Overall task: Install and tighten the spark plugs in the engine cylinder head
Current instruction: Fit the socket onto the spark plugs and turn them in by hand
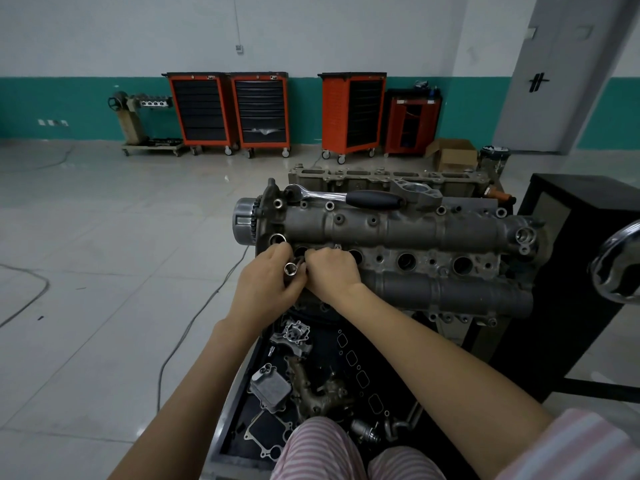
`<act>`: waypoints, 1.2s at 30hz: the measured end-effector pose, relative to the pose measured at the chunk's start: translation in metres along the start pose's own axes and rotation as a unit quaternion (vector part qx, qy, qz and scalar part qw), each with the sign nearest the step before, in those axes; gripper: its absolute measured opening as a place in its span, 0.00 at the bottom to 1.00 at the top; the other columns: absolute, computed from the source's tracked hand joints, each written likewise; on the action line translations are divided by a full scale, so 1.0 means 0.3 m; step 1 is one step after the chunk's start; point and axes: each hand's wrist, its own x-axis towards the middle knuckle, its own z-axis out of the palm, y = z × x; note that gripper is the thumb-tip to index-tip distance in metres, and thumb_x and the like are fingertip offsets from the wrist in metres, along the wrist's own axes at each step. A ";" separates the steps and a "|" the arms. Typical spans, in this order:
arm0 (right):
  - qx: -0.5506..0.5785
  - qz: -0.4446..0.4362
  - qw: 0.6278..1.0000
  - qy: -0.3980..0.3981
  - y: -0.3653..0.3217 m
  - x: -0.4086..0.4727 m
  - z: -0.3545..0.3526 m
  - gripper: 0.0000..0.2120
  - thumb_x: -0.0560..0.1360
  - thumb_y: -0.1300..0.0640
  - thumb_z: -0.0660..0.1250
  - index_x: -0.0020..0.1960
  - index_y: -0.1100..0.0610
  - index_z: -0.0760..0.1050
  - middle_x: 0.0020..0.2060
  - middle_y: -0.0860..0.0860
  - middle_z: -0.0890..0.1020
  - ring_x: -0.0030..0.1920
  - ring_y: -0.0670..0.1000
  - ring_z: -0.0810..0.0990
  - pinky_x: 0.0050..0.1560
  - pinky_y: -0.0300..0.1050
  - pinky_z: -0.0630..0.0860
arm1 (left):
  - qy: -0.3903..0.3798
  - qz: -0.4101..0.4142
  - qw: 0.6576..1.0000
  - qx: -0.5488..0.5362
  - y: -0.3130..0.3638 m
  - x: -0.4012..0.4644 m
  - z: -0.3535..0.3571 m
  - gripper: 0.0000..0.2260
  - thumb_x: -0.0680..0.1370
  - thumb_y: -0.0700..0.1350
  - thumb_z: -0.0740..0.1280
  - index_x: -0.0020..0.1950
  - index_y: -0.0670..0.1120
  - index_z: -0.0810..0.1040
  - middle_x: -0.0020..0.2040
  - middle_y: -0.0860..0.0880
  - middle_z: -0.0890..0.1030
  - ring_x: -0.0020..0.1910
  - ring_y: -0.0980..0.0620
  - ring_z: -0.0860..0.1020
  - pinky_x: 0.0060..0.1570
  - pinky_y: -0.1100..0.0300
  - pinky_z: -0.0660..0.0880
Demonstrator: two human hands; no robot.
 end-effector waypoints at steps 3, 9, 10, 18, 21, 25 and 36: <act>0.011 0.006 1.000 -0.002 0.001 0.003 0.003 0.11 0.77 0.55 0.56 0.50 0.59 0.75 0.45 0.56 0.81 0.47 0.59 0.80 0.37 0.44 0.64 | 0.004 -0.011 1.000 0.003 0.002 0.006 0.003 0.19 0.75 0.48 0.68 0.33 0.49 0.60 0.28 0.55 0.63 0.27 0.53 0.64 0.26 0.65 0.56; 0.041 0.021 0.999 0.029 -0.002 -0.013 0.008 0.12 0.76 0.56 0.57 0.46 0.58 0.78 0.42 0.56 0.82 0.43 0.60 0.80 0.35 0.44 0.63 | 0.018 -0.008 1.000 0.023 0.009 0.009 0.009 0.20 0.75 0.45 0.69 0.32 0.48 0.59 0.27 0.54 0.64 0.26 0.51 0.64 0.25 0.64 0.54; 0.037 0.020 0.999 0.029 -0.002 -0.012 0.008 0.12 0.76 0.56 0.57 0.46 0.59 0.78 0.42 0.57 0.82 0.43 0.60 0.80 0.35 0.44 0.63 | 0.020 0.003 0.999 0.026 0.006 0.005 0.009 0.19 0.75 0.44 0.69 0.33 0.47 0.60 0.28 0.53 0.65 0.27 0.51 0.64 0.25 0.63 0.55; 0.007 0.000 1.000 0.019 0.003 -0.001 0.009 0.11 0.76 0.55 0.57 0.49 0.61 0.73 0.44 0.58 0.81 0.44 0.59 0.80 0.33 0.44 0.62 | 0.011 -0.002 1.000 -0.004 -0.005 -0.003 0.005 0.14 0.74 0.42 0.68 0.38 0.47 0.62 0.31 0.56 0.64 0.27 0.56 0.63 0.27 0.67 0.56; 0.020 -0.002 0.999 0.031 0.007 -0.005 0.020 0.10 0.77 0.56 0.56 0.49 0.60 0.73 0.43 0.57 0.81 0.43 0.60 0.80 0.34 0.44 0.62 | 0.012 -0.016 1.000 0.002 -0.002 0.005 0.012 0.17 0.75 0.47 0.68 0.34 0.48 0.61 0.29 0.55 0.65 0.27 0.54 0.64 0.25 0.65 0.57; 0.029 0.000 0.998 0.051 0.006 -0.014 0.032 0.12 0.77 0.57 0.56 0.49 0.61 0.75 0.42 0.58 0.81 0.41 0.61 0.80 0.34 0.45 0.63 | 0.013 -0.049 0.999 0.004 0.006 0.021 0.012 0.22 0.76 0.52 0.66 0.30 0.52 0.55 0.26 0.53 0.62 0.25 0.55 0.63 0.25 0.63 0.56; 0.032 -0.016 0.998 0.047 0.011 -0.004 0.029 0.11 0.76 0.53 0.57 0.50 0.61 0.68 0.39 0.59 0.81 0.38 0.60 0.81 0.30 0.44 0.61 | 0.007 0.000 1.000 -0.019 -0.013 0.002 -0.002 0.13 0.75 0.43 0.68 0.39 0.45 0.63 0.34 0.51 0.68 0.30 0.51 0.66 0.28 0.67 0.59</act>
